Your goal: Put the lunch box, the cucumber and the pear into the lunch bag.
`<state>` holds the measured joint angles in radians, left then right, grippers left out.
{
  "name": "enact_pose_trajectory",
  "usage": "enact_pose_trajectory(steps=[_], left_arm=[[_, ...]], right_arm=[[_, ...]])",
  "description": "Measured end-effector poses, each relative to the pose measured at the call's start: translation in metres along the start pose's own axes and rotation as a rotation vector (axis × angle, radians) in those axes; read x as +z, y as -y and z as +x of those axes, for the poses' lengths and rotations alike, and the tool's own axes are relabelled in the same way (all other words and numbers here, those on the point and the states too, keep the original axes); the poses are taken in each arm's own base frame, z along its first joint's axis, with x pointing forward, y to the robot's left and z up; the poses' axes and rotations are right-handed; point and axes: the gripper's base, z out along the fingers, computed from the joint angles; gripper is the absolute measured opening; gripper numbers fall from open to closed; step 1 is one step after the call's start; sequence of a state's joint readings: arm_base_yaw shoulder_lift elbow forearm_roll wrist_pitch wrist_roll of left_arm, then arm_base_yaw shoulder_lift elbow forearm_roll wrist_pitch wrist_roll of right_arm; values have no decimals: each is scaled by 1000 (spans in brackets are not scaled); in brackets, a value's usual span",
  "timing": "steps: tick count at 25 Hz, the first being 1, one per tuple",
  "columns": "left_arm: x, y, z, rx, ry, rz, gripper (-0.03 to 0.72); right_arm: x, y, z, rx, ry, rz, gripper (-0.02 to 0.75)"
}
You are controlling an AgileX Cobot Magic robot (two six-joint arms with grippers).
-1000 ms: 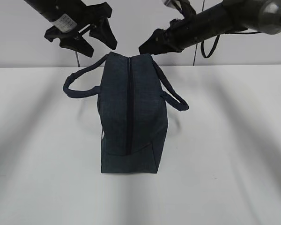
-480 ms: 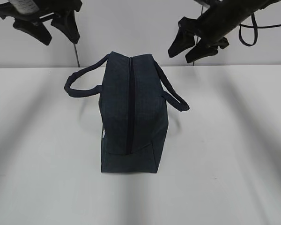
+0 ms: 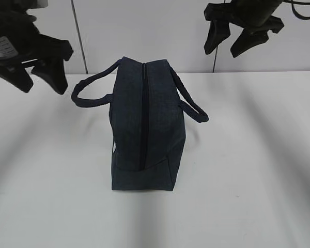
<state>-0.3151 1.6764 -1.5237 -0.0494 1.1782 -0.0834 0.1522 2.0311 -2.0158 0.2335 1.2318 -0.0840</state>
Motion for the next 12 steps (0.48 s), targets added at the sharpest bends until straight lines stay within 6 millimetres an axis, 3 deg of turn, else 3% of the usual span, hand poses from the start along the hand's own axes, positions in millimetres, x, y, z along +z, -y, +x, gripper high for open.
enact_pose_trajectory(steps=[5, 12], left_arm=[[-26, -9, 45, 25, 36, -61, 488], [-63, -17, 117, 35, 128, -74, 487]], right_arm=[[-24, -14, 34, -31, -49, 55, 502], [-68, -30, 112, -57, -99, 69, 503]])
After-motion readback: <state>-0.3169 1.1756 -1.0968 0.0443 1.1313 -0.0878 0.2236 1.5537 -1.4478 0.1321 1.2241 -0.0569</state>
